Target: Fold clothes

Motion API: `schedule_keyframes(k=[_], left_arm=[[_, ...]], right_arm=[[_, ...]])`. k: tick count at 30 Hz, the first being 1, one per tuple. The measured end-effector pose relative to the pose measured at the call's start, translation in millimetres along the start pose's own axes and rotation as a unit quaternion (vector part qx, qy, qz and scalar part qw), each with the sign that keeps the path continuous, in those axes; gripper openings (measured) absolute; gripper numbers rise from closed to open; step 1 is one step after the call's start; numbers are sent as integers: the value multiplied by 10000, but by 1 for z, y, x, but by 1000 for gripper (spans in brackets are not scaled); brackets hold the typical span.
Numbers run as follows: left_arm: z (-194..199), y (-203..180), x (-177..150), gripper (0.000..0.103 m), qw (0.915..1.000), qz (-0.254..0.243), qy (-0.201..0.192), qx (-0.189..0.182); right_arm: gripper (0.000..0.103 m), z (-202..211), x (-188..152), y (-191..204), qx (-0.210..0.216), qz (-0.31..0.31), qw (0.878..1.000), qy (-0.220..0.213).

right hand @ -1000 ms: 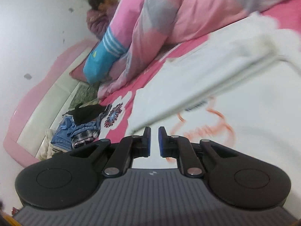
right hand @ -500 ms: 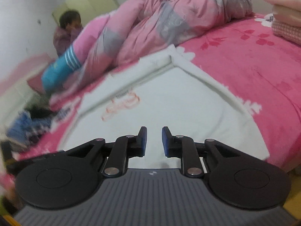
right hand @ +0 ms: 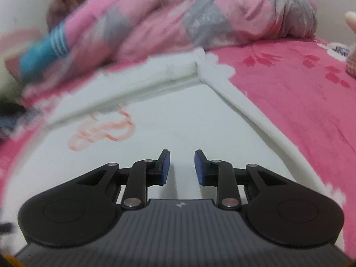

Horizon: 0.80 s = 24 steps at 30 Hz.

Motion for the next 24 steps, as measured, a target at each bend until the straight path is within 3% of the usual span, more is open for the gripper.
schedule_keyframes(k=[3, 6, 9, 12, 13, 16, 19, 22, 24], left_arm=[[-2, 1, 0, 95, 10000, -29, 2, -71], [-5, 1, 1, 97, 9999, -66, 10, -137], [-6, 1, 1, 98, 9997, -132, 17, -208], [-6, 2, 0, 98, 9995, -152, 19, -272], [-6, 2, 0, 98, 9995, -153, 19, -281], [-4, 2, 0, 98, 9997, -95, 48, -236], [-4, 1, 0, 98, 9998, -82, 73, -184], [-4, 1, 0, 98, 9998, -75, 72, -189], [-5, 1, 0, 98, 9997, -76, 59, -217]], right_arm=[[23, 8, -21, 28, 143, 743, 9971, -1], [23, 41, -61, 70, 1026, 1383, 9848, 202], [23, 80, -103, 104, 1677, 2014, 9644, 354], [19, 98, -100, 110, 2312, 2098, 9485, 538], [19, 92, -84, 104, 2277, 2015, 9517, 427], [19, 51, -20, 73, 1589, 1591, 9744, -5], [21, -19, 39, 30, 825, 642, 9945, -32], [20, -77, 58, 8, 400, 137, 9987, 273], [20, -81, 51, 12, 366, 187, 9988, 280]])
Point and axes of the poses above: each gripper's, at about its wrist camera, not at the fingertips, and z roughly against the way its jaws point, y to its left, x to its top, the point moved 6 cm from there along -z, roughly the way its jaws point, and after that the axes turned 4 degrees about -z, right-handed, at the moved point
